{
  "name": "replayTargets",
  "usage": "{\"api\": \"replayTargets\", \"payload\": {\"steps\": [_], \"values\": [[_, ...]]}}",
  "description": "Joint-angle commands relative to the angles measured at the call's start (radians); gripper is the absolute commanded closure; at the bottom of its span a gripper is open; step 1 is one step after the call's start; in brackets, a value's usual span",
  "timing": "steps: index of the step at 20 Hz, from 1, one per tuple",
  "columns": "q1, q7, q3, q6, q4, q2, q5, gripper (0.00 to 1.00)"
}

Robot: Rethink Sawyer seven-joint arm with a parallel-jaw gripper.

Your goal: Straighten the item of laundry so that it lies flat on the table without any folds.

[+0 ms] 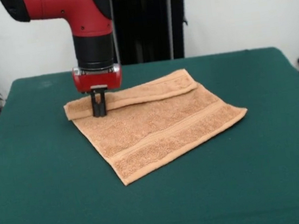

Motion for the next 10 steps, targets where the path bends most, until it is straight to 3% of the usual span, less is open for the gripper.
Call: {"api": "replayTargets", "payload": {"steps": [1,10], "values": [[0.048,0.138,-0.052,0.0,0.146,0.143,0.021,1.0],[0.04,0.108,-0.041,-0.002,0.171,0.1,0.033,1.0]]}}
